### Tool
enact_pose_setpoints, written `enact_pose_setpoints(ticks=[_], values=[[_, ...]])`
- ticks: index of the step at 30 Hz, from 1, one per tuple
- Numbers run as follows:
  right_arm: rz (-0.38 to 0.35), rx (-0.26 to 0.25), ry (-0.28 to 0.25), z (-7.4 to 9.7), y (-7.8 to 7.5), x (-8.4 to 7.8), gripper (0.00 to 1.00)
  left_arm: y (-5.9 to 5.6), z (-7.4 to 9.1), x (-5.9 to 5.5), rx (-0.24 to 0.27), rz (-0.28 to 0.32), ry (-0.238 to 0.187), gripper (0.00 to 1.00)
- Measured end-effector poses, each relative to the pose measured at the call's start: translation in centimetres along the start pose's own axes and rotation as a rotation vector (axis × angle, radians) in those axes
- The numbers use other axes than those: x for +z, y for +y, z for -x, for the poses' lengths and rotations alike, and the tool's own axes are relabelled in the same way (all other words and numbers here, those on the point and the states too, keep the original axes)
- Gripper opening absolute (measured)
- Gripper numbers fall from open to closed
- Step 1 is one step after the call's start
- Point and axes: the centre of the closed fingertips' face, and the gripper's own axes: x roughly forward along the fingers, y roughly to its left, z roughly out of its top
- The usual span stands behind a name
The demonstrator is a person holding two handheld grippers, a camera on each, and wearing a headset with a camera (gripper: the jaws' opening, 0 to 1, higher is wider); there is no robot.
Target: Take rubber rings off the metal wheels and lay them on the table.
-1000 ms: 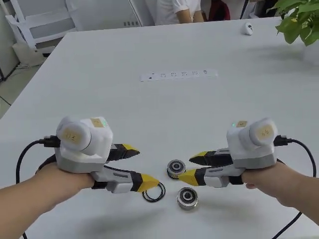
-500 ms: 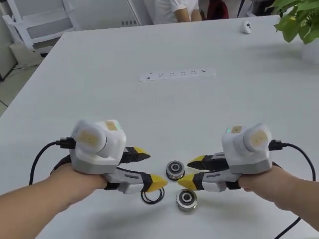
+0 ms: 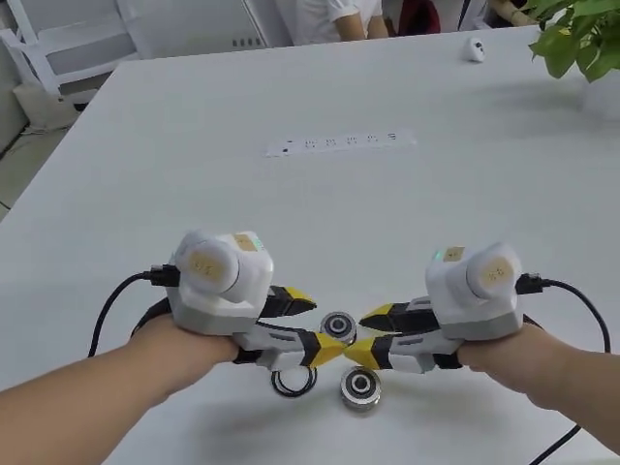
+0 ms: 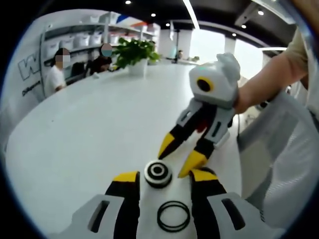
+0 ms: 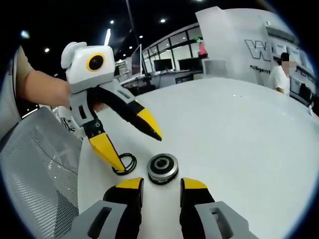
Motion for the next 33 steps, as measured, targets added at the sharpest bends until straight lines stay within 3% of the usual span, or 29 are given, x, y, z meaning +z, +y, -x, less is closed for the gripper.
enact_pose_setpoints(ticks=[13,18,29,33], values=[[0.006,-0.007,-0.001,-0.2,-0.3,-0.1,0.21,0.3,-1.4,-0.7,0.004,-0.010,0.035,0.32],[0.003,-0.005,-0.005,-0.2,-0.2,-0.1,0.20,0.5,-1.7,-0.7,0.009,-0.017,0.043,0.25],[-0.002,-0.010,-0.010,-0.2,-0.4,-0.1,0.19,0.9,-2.1,-0.7,0.019,0.001,0.041,0.19],[-0.002,-0.011,-0.011,-0.2,-0.4,-0.1,0.18,0.8,-2.2,-0.9,0.033,-0.039,0.054,0.17]])
